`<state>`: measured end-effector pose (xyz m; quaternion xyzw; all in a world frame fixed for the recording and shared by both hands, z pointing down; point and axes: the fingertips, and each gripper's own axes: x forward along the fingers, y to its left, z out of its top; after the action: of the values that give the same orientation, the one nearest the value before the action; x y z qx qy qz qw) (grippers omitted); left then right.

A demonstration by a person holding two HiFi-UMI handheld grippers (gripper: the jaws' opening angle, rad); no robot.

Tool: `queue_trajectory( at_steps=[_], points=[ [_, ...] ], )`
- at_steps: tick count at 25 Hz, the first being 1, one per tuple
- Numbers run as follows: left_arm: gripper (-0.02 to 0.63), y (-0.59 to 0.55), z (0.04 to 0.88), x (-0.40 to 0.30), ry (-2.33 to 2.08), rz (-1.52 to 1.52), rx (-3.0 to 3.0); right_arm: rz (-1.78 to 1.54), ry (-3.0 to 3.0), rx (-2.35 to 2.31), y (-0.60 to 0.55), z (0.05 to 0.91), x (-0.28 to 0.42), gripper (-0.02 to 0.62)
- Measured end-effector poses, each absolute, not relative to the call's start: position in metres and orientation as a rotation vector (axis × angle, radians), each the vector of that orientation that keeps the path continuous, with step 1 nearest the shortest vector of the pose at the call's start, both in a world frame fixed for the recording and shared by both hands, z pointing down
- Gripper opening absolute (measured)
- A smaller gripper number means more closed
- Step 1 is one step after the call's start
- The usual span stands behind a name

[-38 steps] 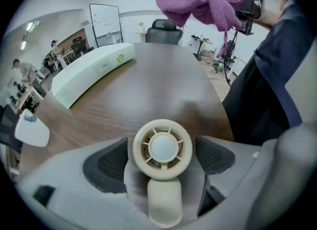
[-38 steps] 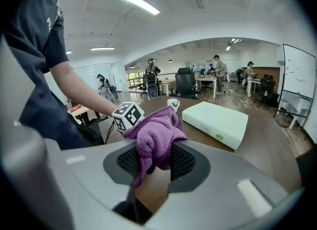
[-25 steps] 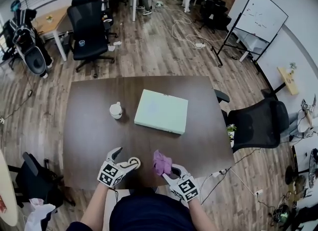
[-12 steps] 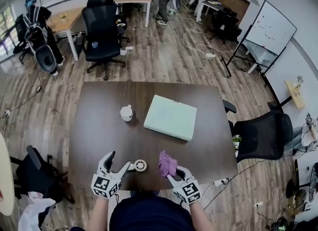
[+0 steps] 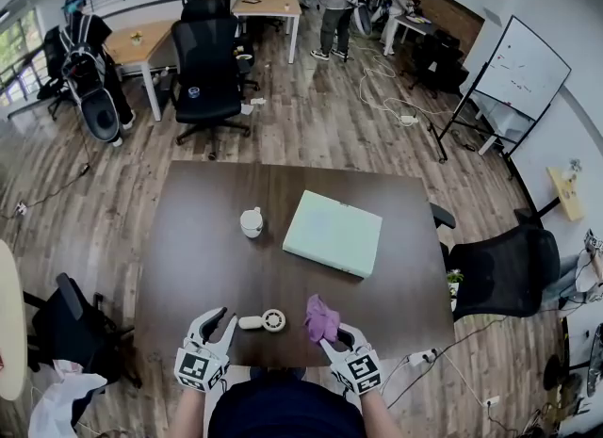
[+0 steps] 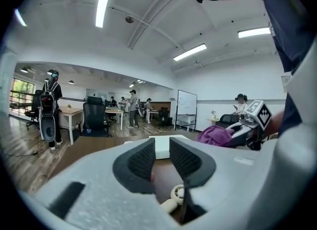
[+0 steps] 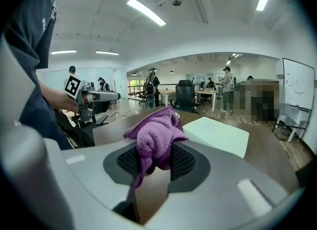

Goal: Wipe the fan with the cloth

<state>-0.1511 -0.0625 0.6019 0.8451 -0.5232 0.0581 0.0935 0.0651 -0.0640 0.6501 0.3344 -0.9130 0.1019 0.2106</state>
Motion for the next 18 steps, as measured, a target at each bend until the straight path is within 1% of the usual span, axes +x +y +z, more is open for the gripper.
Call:
queue_trajectory(
  at_steps=[3,4,7,18],
  points=[
    [0.011,-0.060,0.602,-0.156,-1.579,0.149,2.485,0.305,-2.556,0.934,-0.062,0.648,0.064,0.127],
    [-0.005,-0.058,0.602,-0.156,-1.581,0.151,2.481,0.332,-2.573,0.944,-0.063,0.646,0.064,0.129],
    [-0.005,-0.054,0.603,-0.157,-1.578,0.161,2.478,0.393,-2.606,0.990,-0.066,0.640,0.069,0.127],
    [-0.005,-0.048,0.617,-0.167,-1.558,0.238,2.472,0.411,-2.581,1.031,-0.070,0.640,0.065,0.123]
  ],
)
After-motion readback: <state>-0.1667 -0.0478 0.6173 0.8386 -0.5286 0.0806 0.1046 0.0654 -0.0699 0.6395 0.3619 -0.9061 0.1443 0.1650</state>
